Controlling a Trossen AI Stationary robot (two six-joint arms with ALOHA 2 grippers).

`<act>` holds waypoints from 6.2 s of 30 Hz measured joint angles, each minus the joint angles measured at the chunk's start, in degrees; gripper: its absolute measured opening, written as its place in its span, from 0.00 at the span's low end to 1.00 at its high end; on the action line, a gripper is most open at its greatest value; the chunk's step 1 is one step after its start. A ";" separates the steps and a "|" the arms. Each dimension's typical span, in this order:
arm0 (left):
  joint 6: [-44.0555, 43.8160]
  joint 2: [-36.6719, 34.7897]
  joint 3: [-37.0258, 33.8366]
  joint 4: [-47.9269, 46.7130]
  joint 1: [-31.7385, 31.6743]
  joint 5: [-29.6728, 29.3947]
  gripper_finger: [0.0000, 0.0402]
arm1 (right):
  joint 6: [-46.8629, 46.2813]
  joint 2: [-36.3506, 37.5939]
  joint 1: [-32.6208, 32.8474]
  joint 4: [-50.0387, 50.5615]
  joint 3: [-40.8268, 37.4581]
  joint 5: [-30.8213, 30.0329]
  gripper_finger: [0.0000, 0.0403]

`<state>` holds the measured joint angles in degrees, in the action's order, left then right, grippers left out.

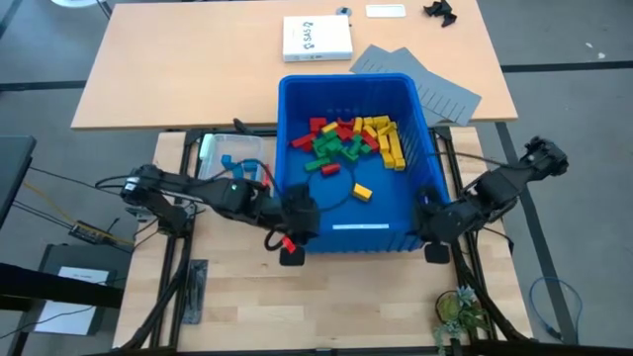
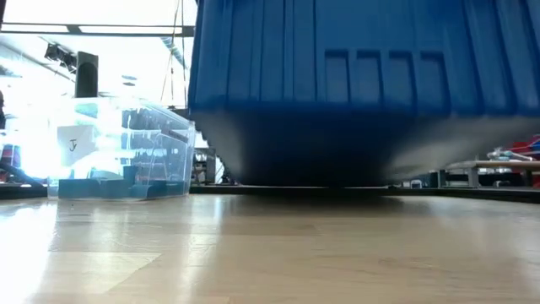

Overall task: Sort blocks
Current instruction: Adjust the blue bin, then put the green block into the transparent bin

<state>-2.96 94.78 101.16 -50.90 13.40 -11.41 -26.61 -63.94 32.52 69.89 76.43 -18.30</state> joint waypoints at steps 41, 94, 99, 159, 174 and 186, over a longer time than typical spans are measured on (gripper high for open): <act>10.49 -0.26 20.75 -2.42 -7.72 -11.22 0.29 | 23.60 -0.17 -15.90 10.79 24.95 -7.57 0.20; -0.02 0.11 -8.17 9.31 -3.31 -5.71 0.31 | 6.71 -0.55 -7.57 -11.65 -20.13 -0.65 0.41; 2.66 -0.07 -6.44 8.87 -3.29 -5.98 0.37 | 5.83 -0.55 -7.49 -4.31 -14.01 0.51 0.50; 10.53 -7.45 -25.74 39.51 -28.84 -7.36 0.38 | 44.70 -32.84 -62.53 -48.49 -7.87 17.51 0.57; 11.56 -7.45 -25.74 38.78 -28.86 -7.40 0.38 | 40.85 -37.90 -76.54 -52.03 -6.11 24.20 0.57; 10.79 -7.41 -25.74 39.14 -28.77 -7.40 0.38 | 39.81 -44.70 -76.12 -56.33 -6.17 28.26 0.57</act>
<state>7.83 87.37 75.42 -11.76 -15.38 -18.81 13.20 -108.65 -43.59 13.57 70.26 9.96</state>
